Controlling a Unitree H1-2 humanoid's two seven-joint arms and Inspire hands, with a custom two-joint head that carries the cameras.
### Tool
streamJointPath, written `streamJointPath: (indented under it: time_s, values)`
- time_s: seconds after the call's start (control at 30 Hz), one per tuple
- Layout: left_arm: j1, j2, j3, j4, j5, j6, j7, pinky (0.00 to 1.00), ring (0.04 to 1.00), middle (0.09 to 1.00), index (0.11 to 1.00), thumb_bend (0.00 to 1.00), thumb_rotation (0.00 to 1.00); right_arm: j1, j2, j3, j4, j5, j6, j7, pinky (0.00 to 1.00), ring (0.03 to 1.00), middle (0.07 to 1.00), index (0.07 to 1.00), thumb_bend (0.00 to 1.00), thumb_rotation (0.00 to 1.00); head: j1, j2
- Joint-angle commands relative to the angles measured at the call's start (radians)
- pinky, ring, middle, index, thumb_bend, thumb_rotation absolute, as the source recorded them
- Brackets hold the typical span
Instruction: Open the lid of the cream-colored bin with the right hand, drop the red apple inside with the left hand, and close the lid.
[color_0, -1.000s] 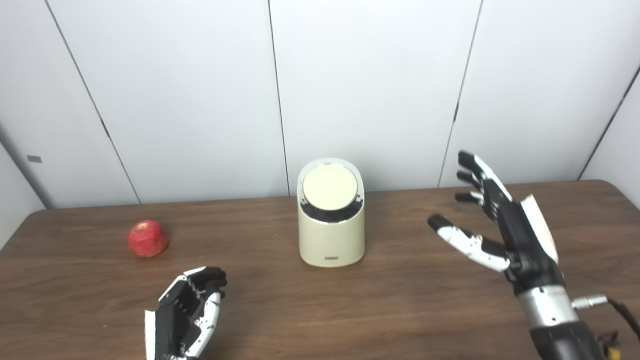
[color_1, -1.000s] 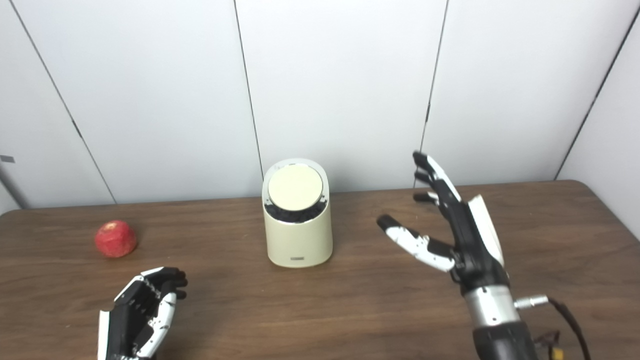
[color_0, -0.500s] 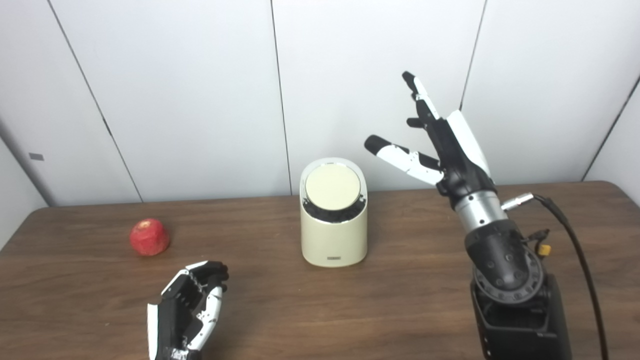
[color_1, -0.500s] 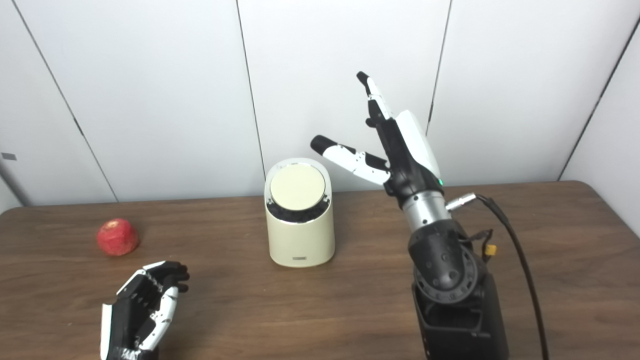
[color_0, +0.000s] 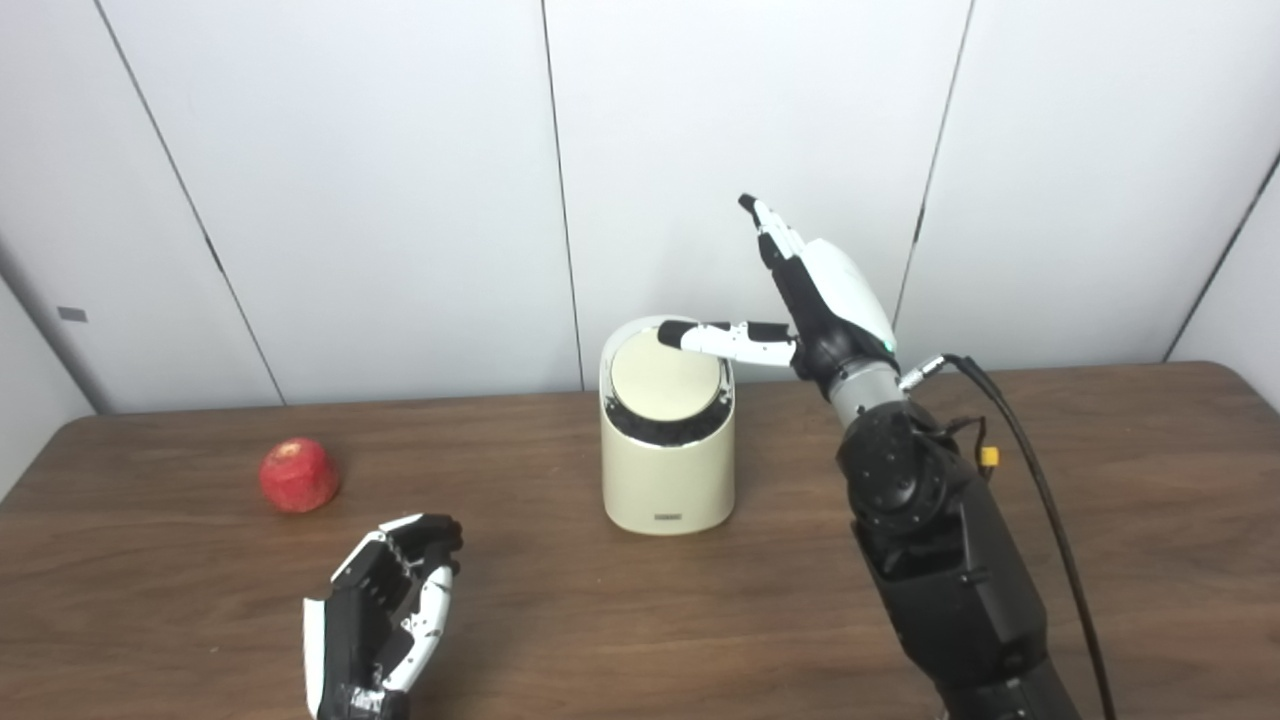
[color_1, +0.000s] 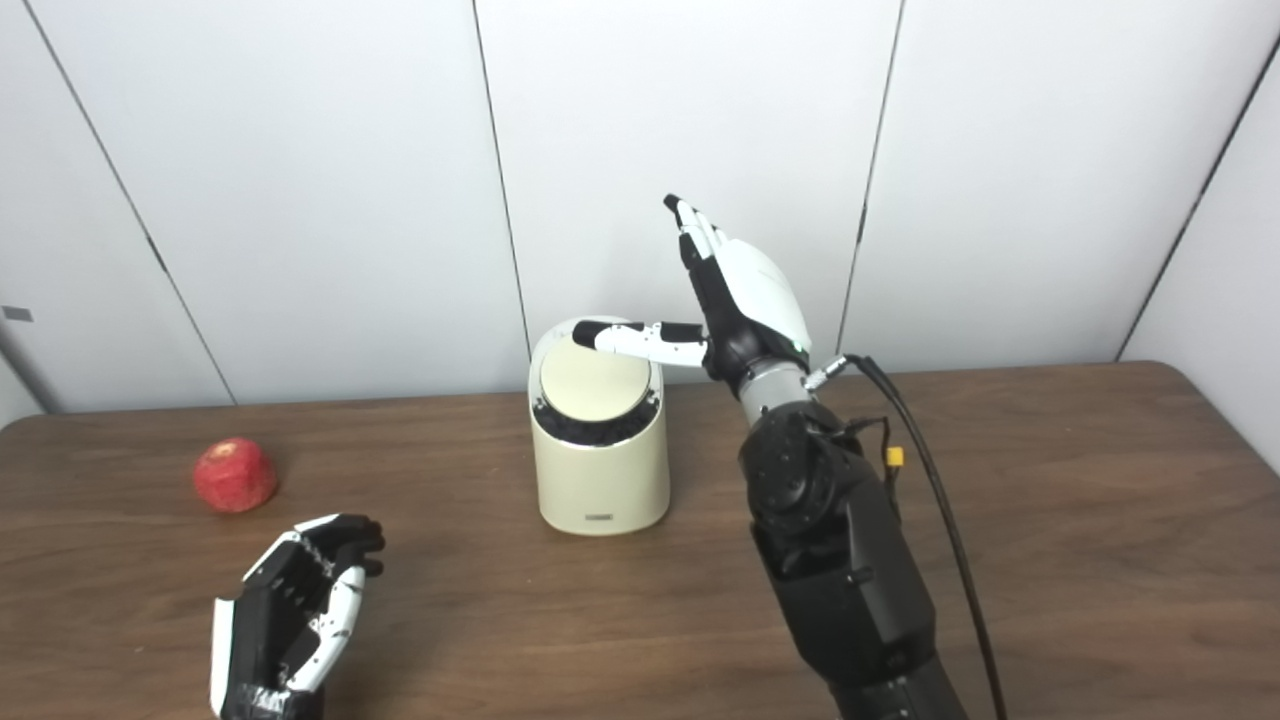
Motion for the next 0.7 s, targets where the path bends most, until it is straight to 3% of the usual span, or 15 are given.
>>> streamJointPath:
  time_s: [0.0, 0.2, 0.67]
  values:
    - [0.006, -0.008, -0.007, 0.052, 0.023, -0.028, 0.009, 0.55, 0.617, 0.622, 0.602, 0.24, 0.18, -0.059, 0.006, 0.005, -0.001, -0.015, -0.006, -0.035, 0.9, 1.0, 1.0, 1.0, 0.89, 0.57, -0.001, -0.001]
    - [0.007, -0.013, -0.007, 0.049, 0.02, -0.023, 0.012, 0.54, 0.614, 0.619, 0.599, 0.24, 0.17, -0.049, 0.007, 0.018, 0.048, -0.01, -0.006, -0.035, 0.96, 1.0, 1.0, 1.0, 0.92, 0.45, 0.0, -0.002]
    - [0.009, -0.012, -0.011, 0.033, 0.038, -0.014, 0.014, 0.54, 0.61, 0.617, 0.599, 0.23, 0.17, -0.041, -0.017, 0.053, 0.092, -0.053, -0.005, -0.042, 0.96, 1.0, 1.0, 1.0, 0.97, 0.4, -0.001, 0.013]
